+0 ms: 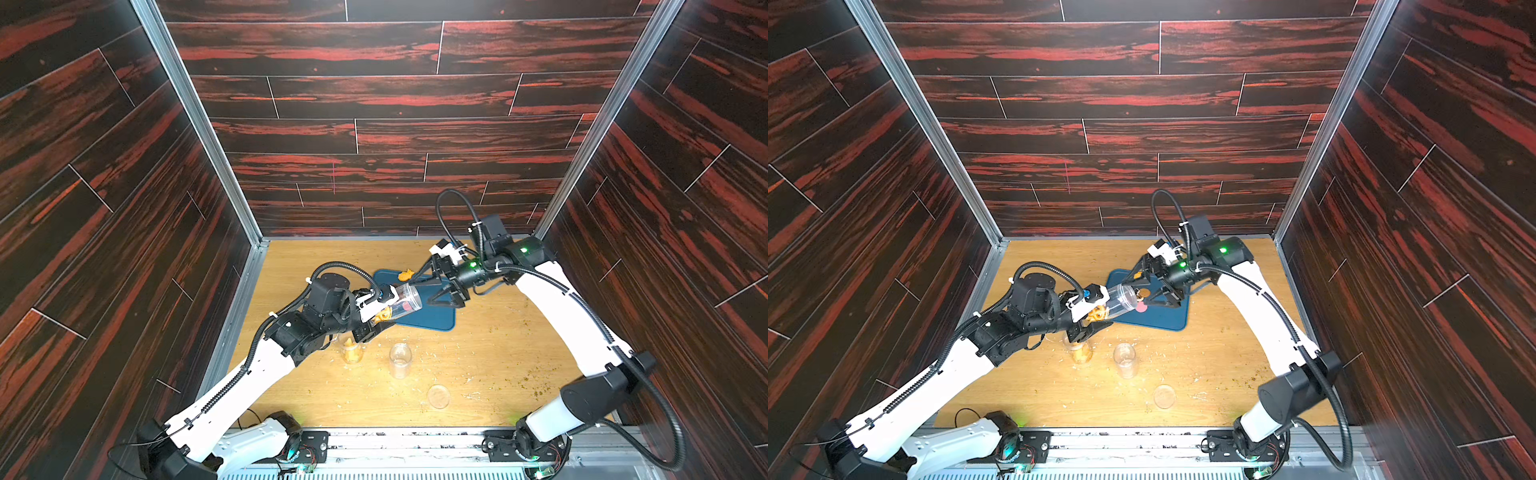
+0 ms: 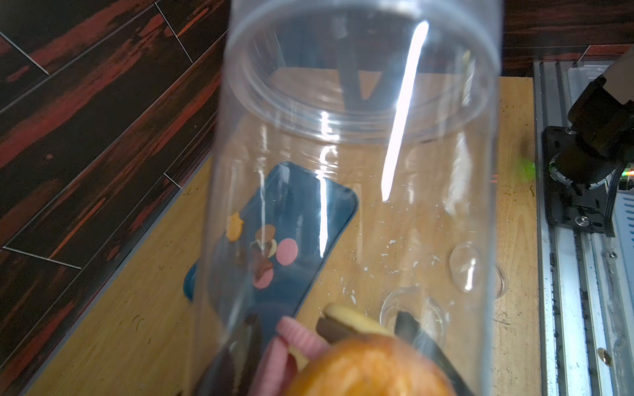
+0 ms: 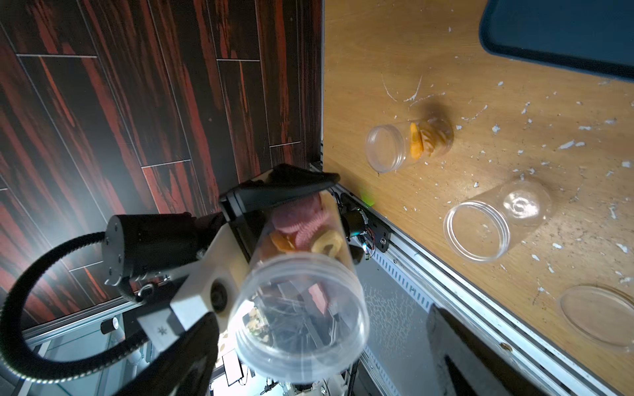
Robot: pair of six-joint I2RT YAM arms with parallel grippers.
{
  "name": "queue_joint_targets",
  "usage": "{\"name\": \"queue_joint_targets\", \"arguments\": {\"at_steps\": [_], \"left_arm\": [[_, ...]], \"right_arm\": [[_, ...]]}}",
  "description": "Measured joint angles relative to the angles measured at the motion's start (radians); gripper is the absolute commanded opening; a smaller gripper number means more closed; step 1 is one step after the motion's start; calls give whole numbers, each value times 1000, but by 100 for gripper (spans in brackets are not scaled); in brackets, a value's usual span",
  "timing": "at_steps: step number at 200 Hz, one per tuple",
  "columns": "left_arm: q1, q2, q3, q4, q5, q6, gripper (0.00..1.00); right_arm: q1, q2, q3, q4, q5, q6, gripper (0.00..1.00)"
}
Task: Pour the cookies out of the jar
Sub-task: Unscrew the lid from the jar.
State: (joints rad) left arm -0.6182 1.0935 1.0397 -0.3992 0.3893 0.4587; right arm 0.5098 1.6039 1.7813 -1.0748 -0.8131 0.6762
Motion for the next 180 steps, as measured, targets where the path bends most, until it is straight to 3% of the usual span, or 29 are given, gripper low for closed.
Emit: {"name": "queue_joint_targets", "arguments": {"at_steps": [56,180], "left_arm": [[0,0,0,-13,0,6,24],[0,0,0,-20,2,5,24]], "right_arm": [[18,23,8,0,-15,0,82],[39,23,11,-11,-40,-11,82]]}}
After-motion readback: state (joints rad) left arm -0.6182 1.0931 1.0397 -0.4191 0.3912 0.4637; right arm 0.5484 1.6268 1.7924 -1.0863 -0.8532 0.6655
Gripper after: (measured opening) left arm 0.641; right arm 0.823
